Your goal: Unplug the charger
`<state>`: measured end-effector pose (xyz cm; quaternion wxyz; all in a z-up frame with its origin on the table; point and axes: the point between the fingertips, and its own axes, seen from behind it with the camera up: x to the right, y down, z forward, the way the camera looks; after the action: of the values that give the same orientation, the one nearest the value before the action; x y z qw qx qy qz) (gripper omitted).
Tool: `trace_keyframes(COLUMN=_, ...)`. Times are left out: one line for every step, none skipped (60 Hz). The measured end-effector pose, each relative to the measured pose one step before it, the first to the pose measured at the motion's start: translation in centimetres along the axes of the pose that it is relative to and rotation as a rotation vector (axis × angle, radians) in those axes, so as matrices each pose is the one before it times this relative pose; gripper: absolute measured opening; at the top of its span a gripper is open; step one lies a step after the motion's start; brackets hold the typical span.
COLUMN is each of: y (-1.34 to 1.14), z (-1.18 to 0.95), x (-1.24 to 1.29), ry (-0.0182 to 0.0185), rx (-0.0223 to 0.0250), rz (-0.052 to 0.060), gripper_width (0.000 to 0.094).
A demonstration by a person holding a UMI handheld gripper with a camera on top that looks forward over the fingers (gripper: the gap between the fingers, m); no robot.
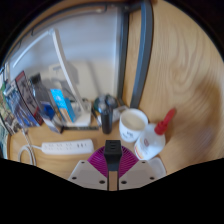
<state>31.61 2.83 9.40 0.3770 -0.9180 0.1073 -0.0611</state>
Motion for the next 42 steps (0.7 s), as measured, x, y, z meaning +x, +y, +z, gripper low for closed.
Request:
trace_keyframes(y=0.809, z=0.375, x=0.229, ry=0.00008, rx=-0.02500, rz=-0.0006, gripper_width=0.0099)
trace_keyframes(y=0.704, z=0.384, x=0.175, ry=0.00016, rx=-0.01951, rz=0.0019, gripper_width=0.0100)
trace_keyframes(y=0.631, z=0.402, x=0.117, ry=-0.00170, rx=-0.01858, rz=0.0007, gripper_width=0.0101)
trace_keyframes(y=0.687, z=0.390, x=0.046, ry=-0.00458, rx=-0.02264, rz=-0.0024, gripper_width=0.0100)
trace_keyframes(y=0.713, z=0.388, x=0.025, ry=-0.00595, rx=-0.02448, rz=-0.0026, gripper_width=0.0101)
trace_keyframes(y=0.474, z=0.203, x=0.087, ry=-0.00719, rx=-0.02261, rz=-0.0013, gripper_width=0.0100)
trace_keyframes(y=0.383, z=0.368, x=-0.087, ry=-0.00738, rx=-0.00990, rz=0.0043, gripper_width=0.0100)
trace_keyframes(y=0.305, z=0.298, x=-0.020, ry=-0.00636, rx=-0.00523, rz=0.0024, gripper_width=0.0099)
trace_keyframes(y=0.316, z=0.311, x=-0.038, ry=-0.00582, rx=-0.00808, rz=-0.0025, gripper_width=0.0100)
trace_keyframes(y=0.372, z=0.295, x=0.020, ry=-0.00395, rx=-0.01400, rz=-0.0091, gripper_width=0.0100)
trace_keyframes(y=0.466, z=0.292, x=0.047, ry=-0.00243, rx=-0.01817, rz=-0.0116, gripper_width=0.0100)
trace_keyframes(y=0.430, z=0.300, x=0.049, ry=-0.00083, rx=-0.01754, rz=-0.0095, gripper_width=0.0099)
trace_keyframes(y=0.293, z=0.277, x=-0.005, ry=-0.00201, rx=-0.01125, rz=-0.0066, gripper_width=0.0100)
trace_keyframes(y=0.180, z=0.277, x=-0.026, ry=-0.00404, rx=-0.00680, rz=-0.0043, gripper_width=0.0100)
trace_keyframes(y=0.190, z=0.266, x=-0.046, ry=-0.00475, rx=-0.00747, rz=-0.0042, gripper_width=0.0100)
trace_keyframes(y=0.257, z=0.160, x=0.029, ry=-0.00493, rx=-0.01702, rz=-0.0073, gripper_width=0.0101)
trace_keyframes(y=0.262, z=0.228, x=-0.026, ry=-0.00345, rx=-0.01301, rz=-0.0042, gripper_width=0.0100)
trace_keyframes(y=0.184, z=0.160, x=0.054, ry=-0.00259, rx=-0.01003, rz=-0.0019, gripper_width=0.0100)
trace_keyframes(y=0.106, z=0.216, x=-0.004, ry=-0.00291, rx=-0.00665, rz=0.0003, gripper_width=0.0103)
trace_keyframes(y=0.100, z=0.233, x=0.006, ry=-0.00257, rx=-0.00537, rz=0.0001, gripper_width=0.0105)
trace_keyframes(y=-0.077, z=0.198, x=0.027, ry=-0.00196, rx=0.00107, rz=-0.0019, gripper_width=0.0108)
trace_keyframes(y=-0.051, z=0.081, x=-0.021, ry=-0.00243, rx=-0.00288, rz=-0.0017, gripper_width=0.0110)
trace_keyframes(y=-0.133, z=0.063, x=0.037, ry=-0.00078, rx=-0.00013, rz=-0.0024, gripper_width=0.0111)
trace_keyframes(y=-0.124, z=0.039, x=0.026, ry=0.00014, rx=-0.00101, rz=-0.0048, gripper_width=0.0125)
trace_keyframes(y=-0.189, z=0.061, x=0.118, ry=0.00517, rx=0.00145, rz=-0.0074, gripper_width=0.0131)
trace_keyframes(y=-0.187, z=0.118, x=0.161, ry=0.00690, rx=0.00203, rz=-0.0103, gripper_width=0.0140)
trace_keyframes(y=-0.193, z=0.136, x=0.160, ry=0.00735, rx=0.00237, rz=-0.0108, gripper_width=0.0157)
trace_keyframes(y=-0.214, z=0.121, x=0.061, ry=0.00446, rx=0.00313, rz=-0.0079, gripper_width=0.0166)
trace_keyframes(y=-0.181, z=0.117, x=-0.008, ry=0.00142, rx=0.00147, rz=-0.0058, gripper_width=0.0171)
trace_keyframes(y=-0.145, z=0.186, x=-0.006, ry=-0.00109, rx=-0.00046, rz=-0.0056, gripper_width=0.0175)
trace_keyframes(y=0.005, z=0.114, x=-0.057, ry=-0.00022, rx=-0.00302, rz=-0.0003, gripper_width=0.0180)
trace_keyframes(y=-0.070, z=0.099, x=-0.014, ry=0.00110, rx=-0.00071, rz=-0.0002, gripper_width=0.0189)
trace_keyframes(y=-0.051, z=0.088, x=-0.015, ry=0.00089, rx=-0.00075, rz=-0.0006, gripper_width=0.0200)
trace_keyframes(y=-0.075, z=0.104, x=-0.035, ry=0.00007, rx=0.00158, rz=0.0010, gripper_width=0.0212)
trace_keyframes(y=-0.073, z=0.101, x=-0.035, ry=-0.00005, rx=0.00222, rz=0.0009, gripper_width=0.0213)
trace_keyframes(y=-0.141, z=0.105, x=0.004, ry=0.00060, rx=0.00593, rz=0.0008, gripper_width=0.0217)
trace_keyframes(y=-0.179, z=0.114, x=0.033, ry=0.00223, rx=0.00670, rz=0.0000, gripper_width=0.0230)
trace_keyframes(y=-0.109, z=0.203, x=0.066, ry=-0.00004, rx=0.00365, rz=-0.0025, gripper_width=0.0252)
trace_keyframes(y=-0.061, z=0.093, x=0.020, ry=0.00221, rx=0.00192, rz=-0.0015, gripper_width=0.0274)
trace_keyframes(y=-0.036, z=0.119, x=0.012, ry=0.00121, rx=0.00168, rz=-0.0013, gripper_width=0.0286)
trace_keyframes(y=-0.037, z=0.115, x=-0.077, ry=-0.00272, rx=0.00218, rz=-0.0015, gripper_width=0.0289)
trace_keyframes(y=-0.007, z=0.122, x=-0.091, ry=-0.00368, rx=0.00173, rz=0.0001, gripper_width=0.0287)
